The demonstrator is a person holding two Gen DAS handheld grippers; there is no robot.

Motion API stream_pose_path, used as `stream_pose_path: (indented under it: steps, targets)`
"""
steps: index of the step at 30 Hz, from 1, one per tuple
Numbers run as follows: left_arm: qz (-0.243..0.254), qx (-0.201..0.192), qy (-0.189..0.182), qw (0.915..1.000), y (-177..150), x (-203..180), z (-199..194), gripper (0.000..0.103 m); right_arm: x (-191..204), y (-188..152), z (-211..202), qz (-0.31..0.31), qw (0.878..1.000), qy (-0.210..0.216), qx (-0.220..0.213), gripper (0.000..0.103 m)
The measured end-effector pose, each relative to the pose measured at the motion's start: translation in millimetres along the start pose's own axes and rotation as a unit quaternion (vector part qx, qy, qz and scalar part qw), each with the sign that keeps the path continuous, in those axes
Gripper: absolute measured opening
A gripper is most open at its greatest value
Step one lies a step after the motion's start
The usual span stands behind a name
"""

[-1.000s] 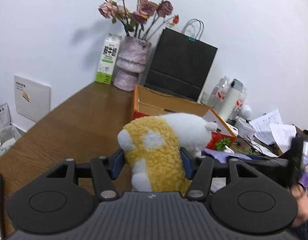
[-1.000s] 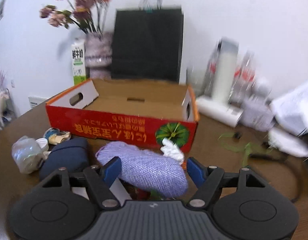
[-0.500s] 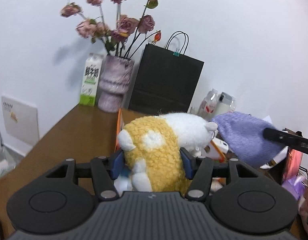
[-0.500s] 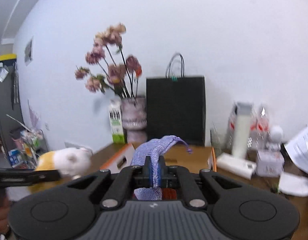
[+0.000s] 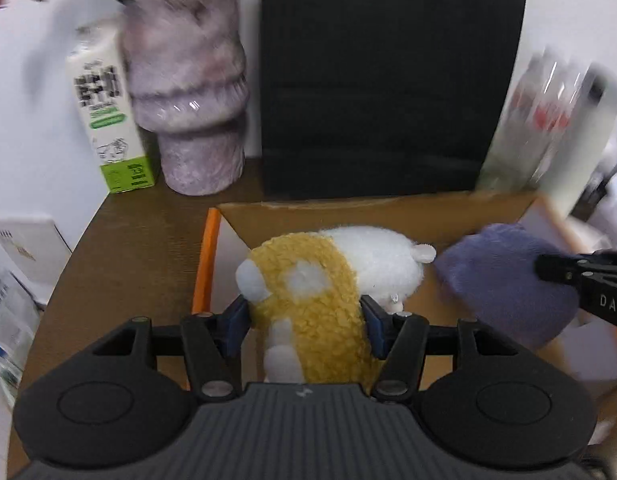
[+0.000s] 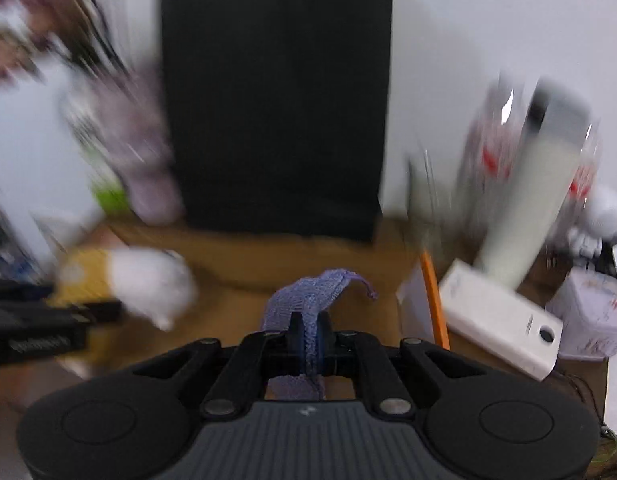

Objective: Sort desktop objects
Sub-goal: 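Carry the plush toy into the red box while the right gripper carries the lavender pouch, then open both grippers and withdraw them from the red box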

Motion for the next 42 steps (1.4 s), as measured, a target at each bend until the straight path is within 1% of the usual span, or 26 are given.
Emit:
stream_pose_path:
  steps: [1, 3, 4, 5, 6, 7, 9, 10, 11, 13, 14, 17, 18, 20, 22, 24, 27, 28, 29, 30, 32, 33, 36, 39, 40, 42]
  targets:
    - [0.007, 0.0, 0.004, 1.0, 0, -2, 8, 0.059, -6, -4, 13, -0.002, 1.0, -0.012, 0.014, 0.005]
    - [0.006, 0.007, 0.005, 0.9999, -1, -2, 14, 0.066, -14, -10, 32, 0.001, 0.999, -0.023, 0.039, 0.014]
    - [0.0, 0.016, 0.007, 0.9999, -2, -1, 17, 0.068, -17, -14, 39, -0.004, 0.998, -0.028, 0.054, 0.026]
    - [-0.002, 0.023, 0.004, 0.9997, -2, 1, 17, 0.07, -18, -16, 44, -0.014, 0.997, -0.034, 0.071, 0.046]
    - [-0.004, 0.023, -0.005, 0.9997, -2, 1, 13, 0.071, -17, -17, 48, -0.022, 0.995, -0.04, 0.084, 0.051]
    - [-0.008, 0.017, -0.011, 0.9998, 1, 4, 7, 0.072, -17, -16, 44, -0.025, 0.996, -0.042, 0.076, 0.052]
    - [-0.026, 0.004, -0.026, 0.9993, 11, 9, -10, 0.077, -17, -1, 29, -0.029, 0.998, -0.039, 0.045, 0.065]
    - [-0.033, -0.001, -0.031, 0.999, 18, 11, -19, 0.079, -17, 6, 19, -0.026, 0.998, -0.041, 0.035, 0.075]
    - [-0.041, -0.007, -0.032, 0.9986, 23, 14, -29, 0.082, -16, 12, 8, -0.028, 0.998, -0.042, 0.024, 0.079]
    - [-0.05, -0.019, -0.029, 0.9982, 28, 18, -51, 0.088, -11, 20, -15, -0.036, 0.998, -0.048, 0.007, 0.079]
    - [-0.053, -0.024, -0.03, 0.9979, 28, 20, -63, 0.093, -6, 21, -26, -0.042, 0.998, -0.043, 0.004, 0.079]
    - [-0.069, -0.029, -0.024, 0.9969, 16, 26, -93, 0.099, 7, 11, -55, -0.046, 0.999, -0.02, -0.005, 0.08]
    - [-0.081, -0.031, -0.027, 0.9959, 5, 28, -106, 0.102, 12, 3, -66, -0.045, 0.999, -0.013, -0.011, 0.081]
    - [-0.101, -0.026, -0.042, 0.9937, -24, 30, -130, 0.103, 20, -16, -89, -0.037, 0.999, -0.003, -0.026, 0.083]
    - [-0.104, -0.032, -0.061, 0.9922, -60, 29, -155, 0.103, 28, -44, -116, -0.028, 0.999, 0.009, -0.045, 0.084]
    - [-0.102, -0.051, -0.066, 0.9913, -98, 28, -181, 0.103, 38, -77, -143, -0.026, 0.997, 0.026, -0.071, 0.087]
    - [-0.11, -0.08, -0.064, 0.9887, -151, 32, -213, 0.103, 53, -129, -179, -0.029, 0.994, 0.03, -0.104, 0.09]
    - [-0.112, -0.085, -0.06, 0.9883, -165, 33, -218, 0.103, 57, -148, -190, -0.029, 0.993, 0.026, -0.114, 0.092]
    - [-0.115, -0.088, -0.046, 0.9884, -183, 35, -222, 0.103, 61, -165, -197, -0.029, 0.992, 0.024, -0.121, 0.092]
    - [-0.124, -0.087, -0.02, 0.9883, -202, 38, -224, 0.103, 63, -182, -201, -0.027, 0.992, 0.016, -0.122, 0.092]
    - [-0.128, -0.084, 0.008, 0.9882, -231, 38, -224, 0.103, 65, -216, -205, -0.021, 0.994, -0.015, -0.11, 0.092]
    - [-0.125, -0.087, 0.008, 0.9883, -245, 37, -225, 0.103, 68, -232, -206, -0.025, 0.994, -0.022, -0.108, 0.092]
    - [-0.12, -0.105, 0.014, 0.9872, -272, 33, -228, 0.103, 76, -266, -212, -0.038, 0.993, -0.023, -0.107, 0.092]
    - [-0.09, -0.117, 0.019, 0.9889, -284, 26, -227, 0.103, 84, -290, -218, -0.031, 0.994, -0.011, -0.106, 0.092]
    - [-0.086, -0.118, 0.022, 0.9891, -286, 23, -226, 0.103, 86, -296, -220, -0.034, 0.994, -0.01, -0.107, 0.092]
    - [-0.088, -0.118, 0.014, 0.989, -293, 20, -229, 0.103, 91, -302, -223, -0.037, 0.992, -0.019, -0.116, 0.092]
Point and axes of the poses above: each gripper's, at about its wrist camera, not at the fingertips, and z roughly the way its jaws point, x to its left, y to its top, the point moved 6 cm from there along z, roughly the way its jaws point, and after that the axes turned 10 degrees about y, right-handed, at the moved point
